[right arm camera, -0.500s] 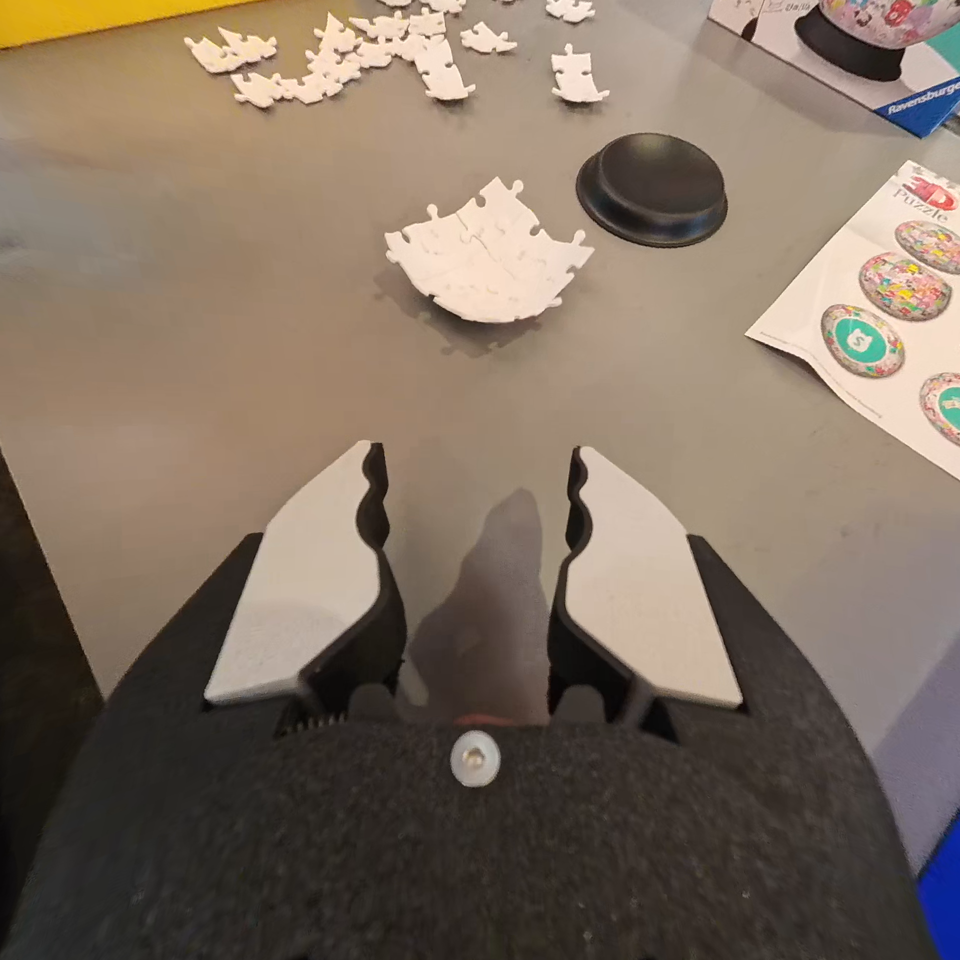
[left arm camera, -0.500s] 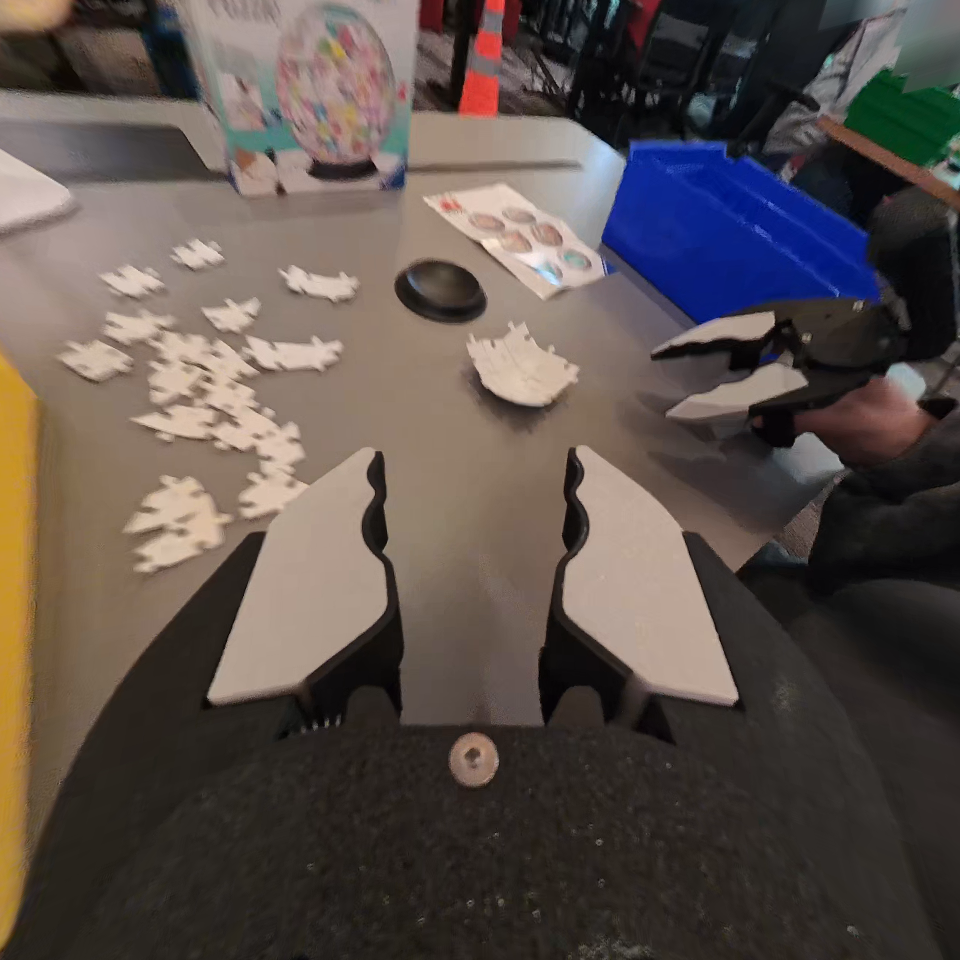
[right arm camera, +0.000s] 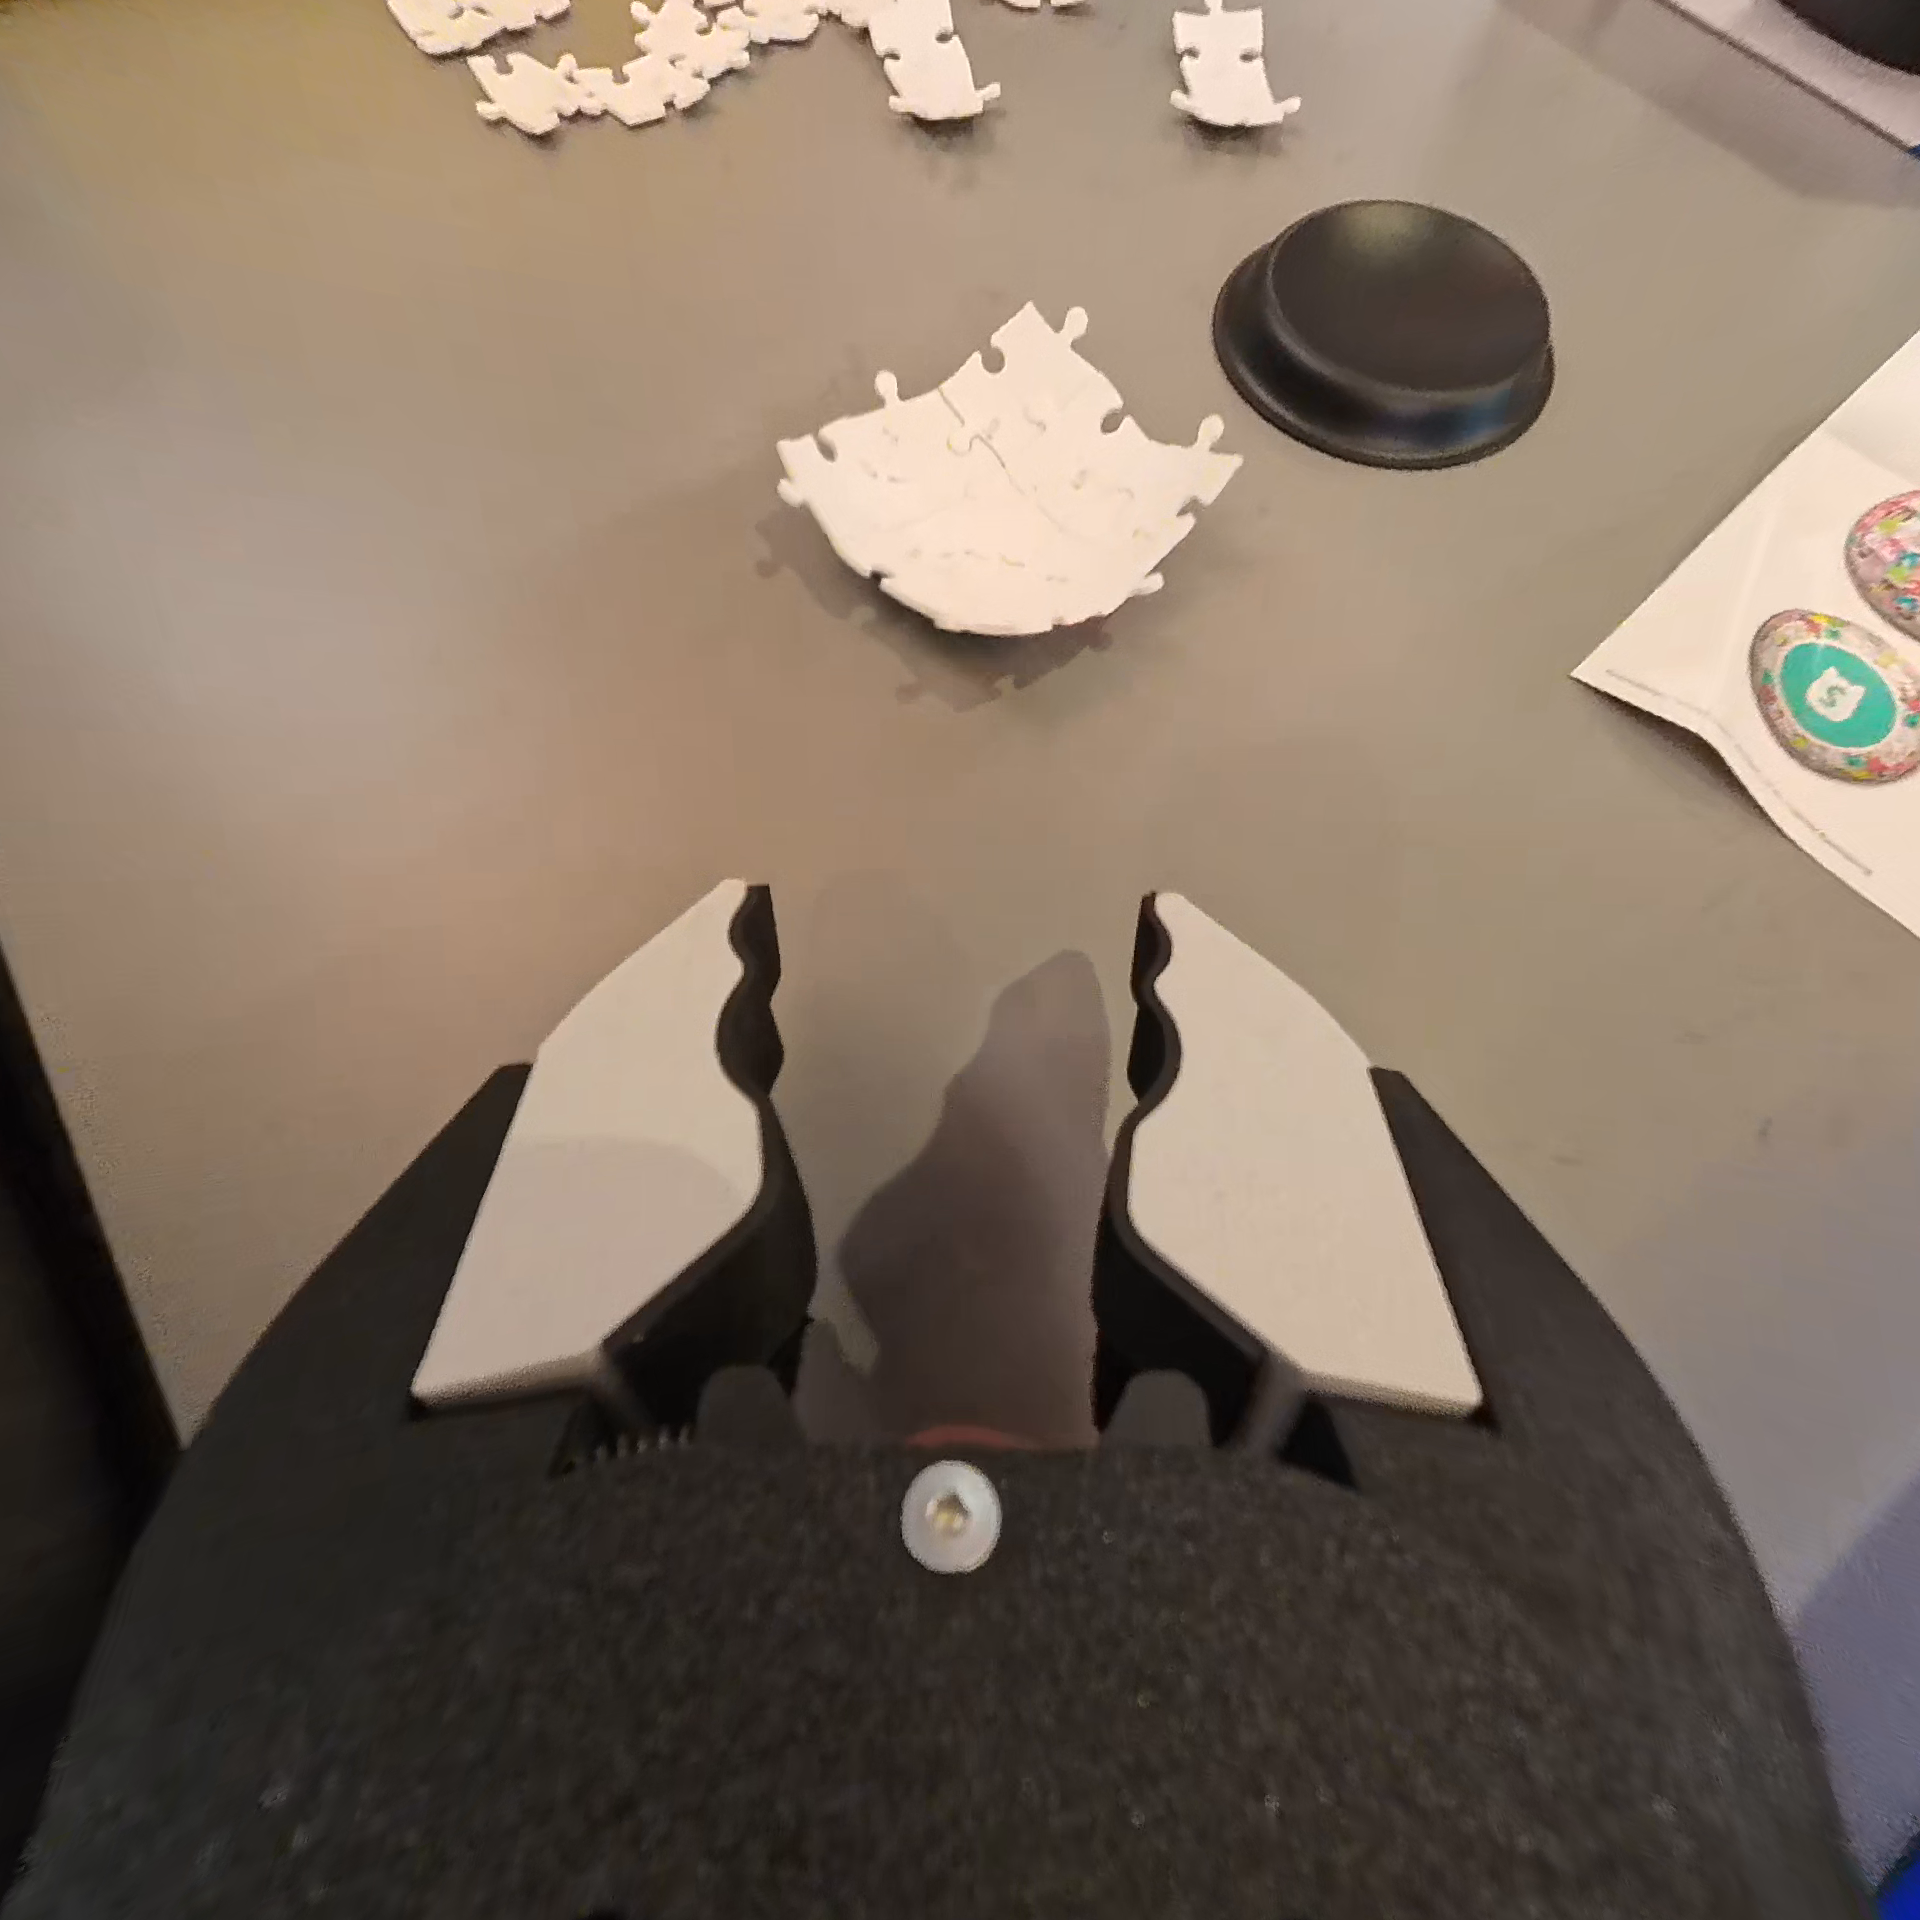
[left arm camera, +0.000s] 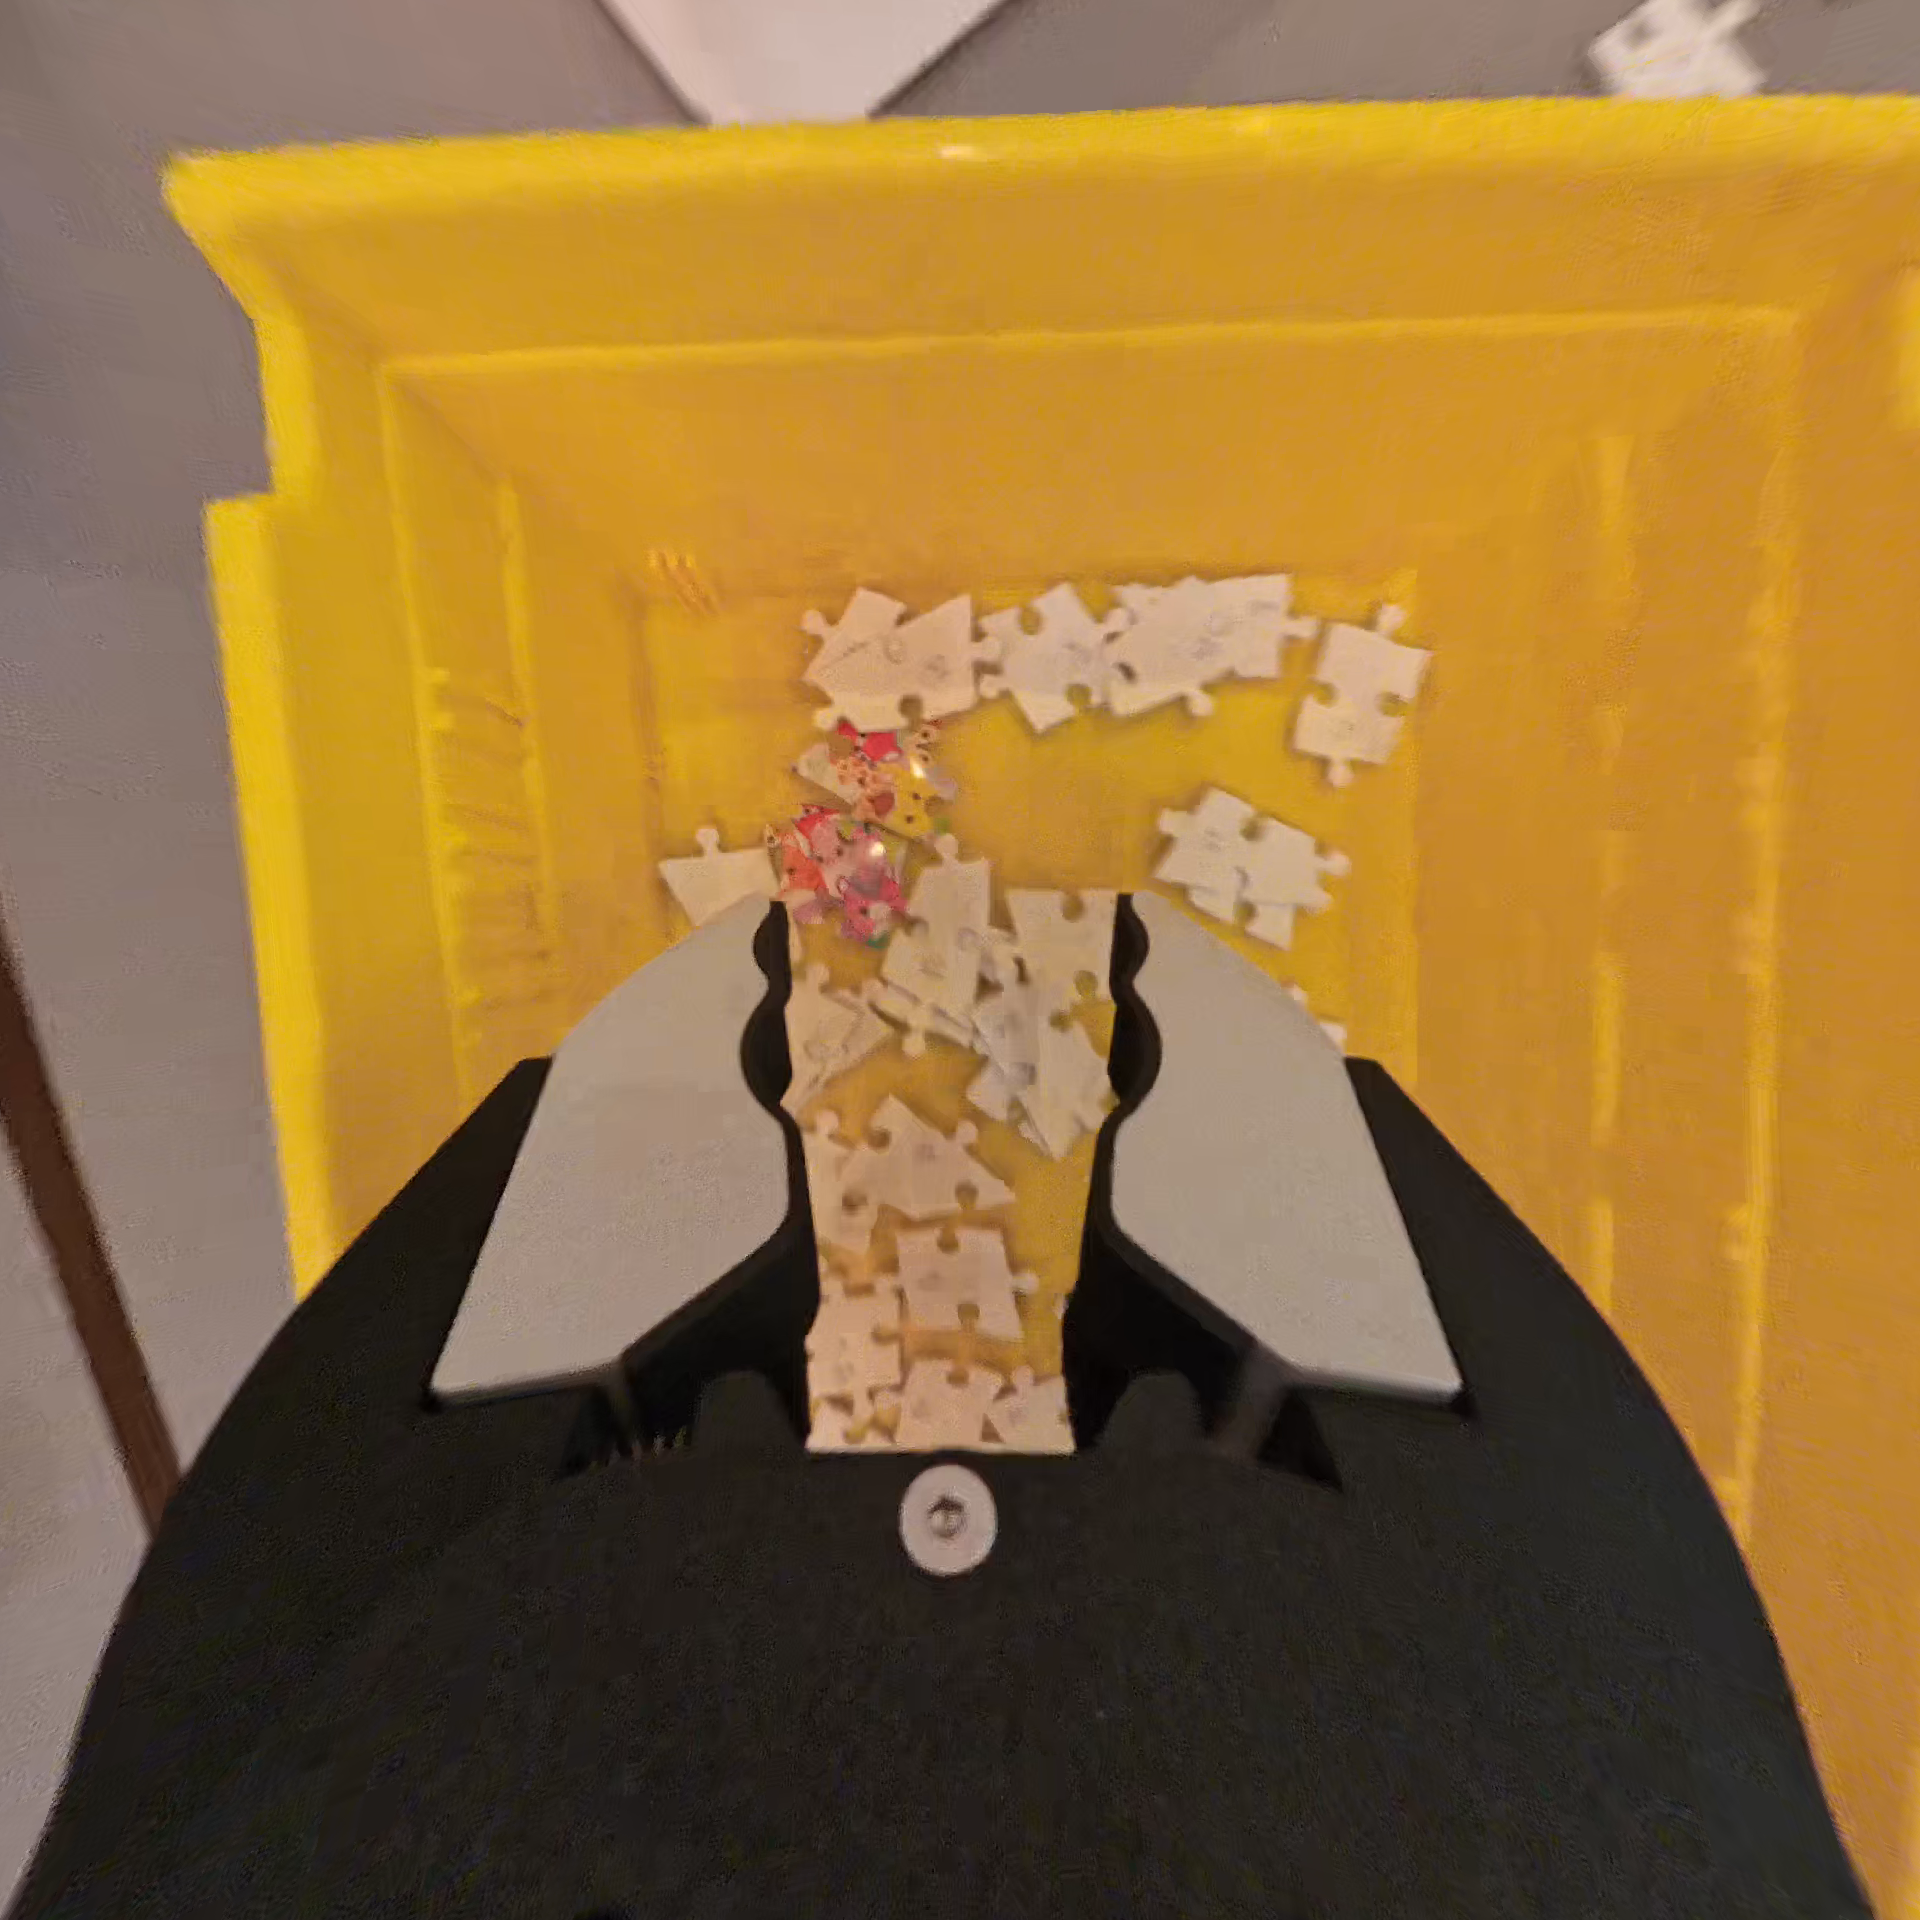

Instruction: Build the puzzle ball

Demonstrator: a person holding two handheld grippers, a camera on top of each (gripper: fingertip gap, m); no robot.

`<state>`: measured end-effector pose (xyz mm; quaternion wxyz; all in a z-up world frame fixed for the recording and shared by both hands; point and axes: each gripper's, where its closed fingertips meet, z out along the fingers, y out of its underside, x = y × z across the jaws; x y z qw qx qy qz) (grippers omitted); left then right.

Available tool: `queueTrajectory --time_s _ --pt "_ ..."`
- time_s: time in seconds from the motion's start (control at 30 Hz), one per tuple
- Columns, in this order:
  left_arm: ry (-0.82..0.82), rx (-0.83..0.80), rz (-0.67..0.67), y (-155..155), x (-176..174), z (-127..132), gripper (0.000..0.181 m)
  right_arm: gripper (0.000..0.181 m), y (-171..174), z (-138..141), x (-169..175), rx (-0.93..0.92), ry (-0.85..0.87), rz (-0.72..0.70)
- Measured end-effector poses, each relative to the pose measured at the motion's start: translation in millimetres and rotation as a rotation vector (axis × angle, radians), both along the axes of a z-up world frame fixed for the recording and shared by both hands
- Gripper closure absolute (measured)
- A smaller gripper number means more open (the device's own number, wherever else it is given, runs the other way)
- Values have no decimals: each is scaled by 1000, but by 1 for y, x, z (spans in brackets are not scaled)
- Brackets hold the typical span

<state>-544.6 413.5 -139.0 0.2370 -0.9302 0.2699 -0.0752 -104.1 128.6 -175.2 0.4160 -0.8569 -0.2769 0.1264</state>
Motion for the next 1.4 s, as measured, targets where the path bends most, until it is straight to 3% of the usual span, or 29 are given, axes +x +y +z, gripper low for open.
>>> queueTrajectory --time_s 0.1,0.27,0.33,0.4,0.6,0.67,0.73,0.9,1.0,1.23,1.4 --pt "0 -113 -7 21 10 -22 123 117 1 -4 0 -27 -3 2" --pt "207 -205 -98 28 -2 -53 123 119 2 -3 2 -41 27 -1" --pt "185 -220 -110 27 2 -54 131 119 2 -2 3 -43 45 0" --pt "204 -217 -120 27 0 -54 154 120 2 -1 2 -45 56 3" --pt "152 -214 -140 15 0 -48 154 120 1 0 1 -41 59 13" --pt "60 -187 -138 7 3 -30 154 120 0 1 1 -34 59 14" --pt "-119 -140 -144 -3 14 3 154 121 0 4 0 -27 59 16" --pt "-963 -137 -320 -74 78 130 154 123 5 23 -13 22 76 44" --pt "-1272 -211 -467 -126 107 178 155 124 9 53 -36 88 125 108" --pt "-1513 -392 -709 -214 173 223 155 131 -6 120 -87 215 228 326" --pt "-1570 -501 -820 -255 212 228 155 134 -20 148 -95 258 326 360"
